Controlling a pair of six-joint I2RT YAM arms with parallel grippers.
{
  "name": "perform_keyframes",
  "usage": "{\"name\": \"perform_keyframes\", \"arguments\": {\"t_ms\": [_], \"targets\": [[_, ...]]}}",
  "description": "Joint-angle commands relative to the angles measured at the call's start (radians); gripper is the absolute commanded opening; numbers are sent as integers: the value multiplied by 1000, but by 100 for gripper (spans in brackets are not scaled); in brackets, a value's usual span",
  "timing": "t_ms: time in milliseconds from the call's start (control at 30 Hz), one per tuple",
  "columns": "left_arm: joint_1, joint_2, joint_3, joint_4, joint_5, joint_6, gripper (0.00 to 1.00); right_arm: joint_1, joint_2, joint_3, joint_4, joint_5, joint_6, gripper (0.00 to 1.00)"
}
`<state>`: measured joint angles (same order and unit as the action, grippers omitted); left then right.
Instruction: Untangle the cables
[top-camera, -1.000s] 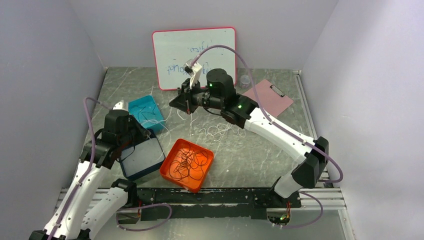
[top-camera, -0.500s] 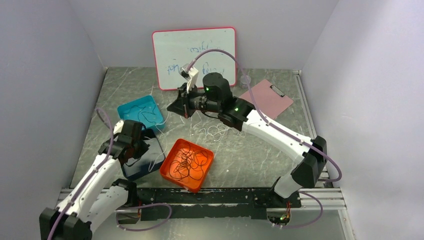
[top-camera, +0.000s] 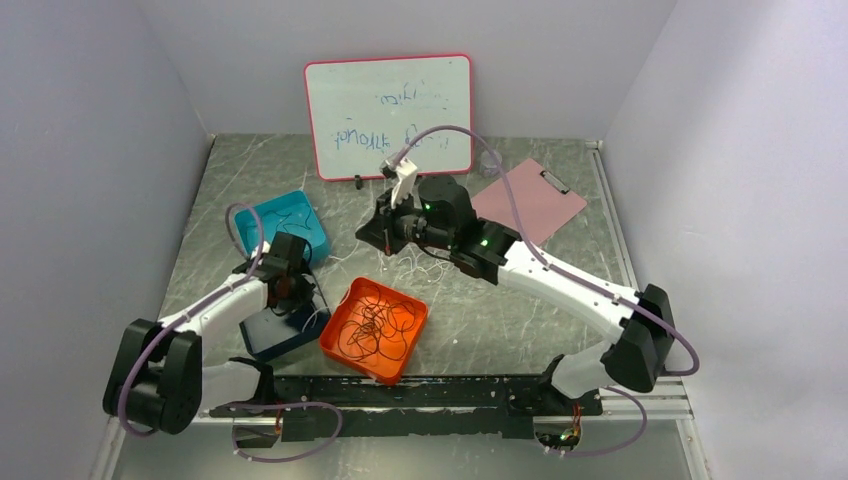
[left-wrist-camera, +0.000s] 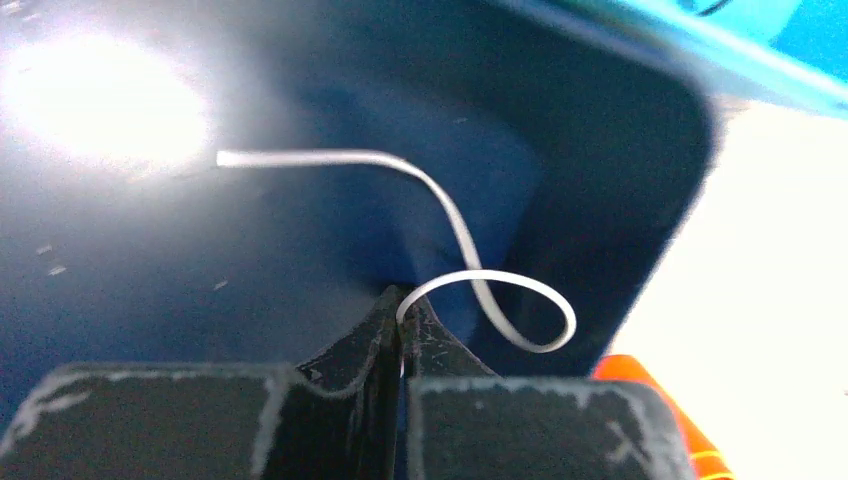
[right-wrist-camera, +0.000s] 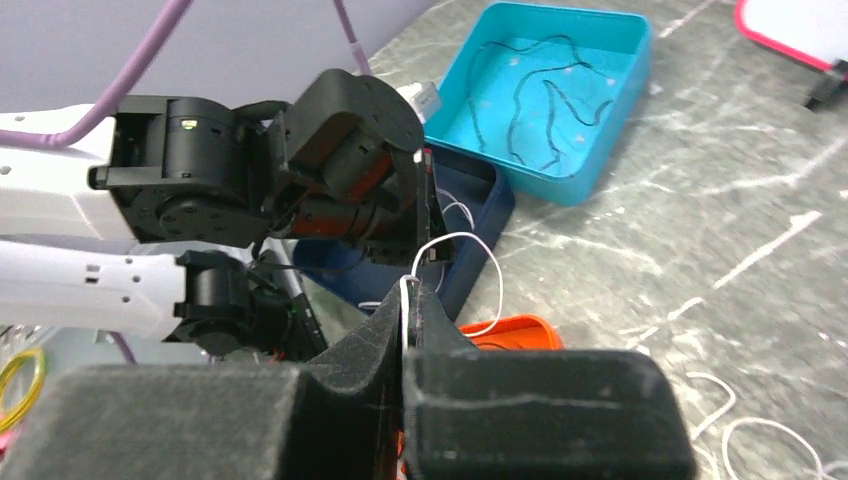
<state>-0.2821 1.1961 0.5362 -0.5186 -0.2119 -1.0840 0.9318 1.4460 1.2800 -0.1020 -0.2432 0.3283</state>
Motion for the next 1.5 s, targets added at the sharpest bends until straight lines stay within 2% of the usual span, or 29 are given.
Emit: {"name": "perform_keyframes", "arguments": {"t_ms": [0,200,500,667,933,1300,1400,1467], "targets": [[-7,80,23,174,78,36,7,0,-71,-54,63,159,60,0],[-46,229,116,301,178,114,7,-35,-131,-87,35,253,108,0],[-195,399,293,328,195,149,7,-97,-211,-123,-11,306,116,0],[-197,336,312,260,132,163,7,-113,-244,-125,-28,299,87,0],[-193,173,231,197,22,192,7,-114,-214,-47,-60,242,-30,0],[-172,174,167,224,51,220,7,-114,-132,35,-45,53,-85,0],[-166,151,166,211,36,219,13,-115,-104,56,-43,-7,-93,0],[-164,126,167,187,17,210,22,-115,-83,70,-39,-39,-91,0]]}}
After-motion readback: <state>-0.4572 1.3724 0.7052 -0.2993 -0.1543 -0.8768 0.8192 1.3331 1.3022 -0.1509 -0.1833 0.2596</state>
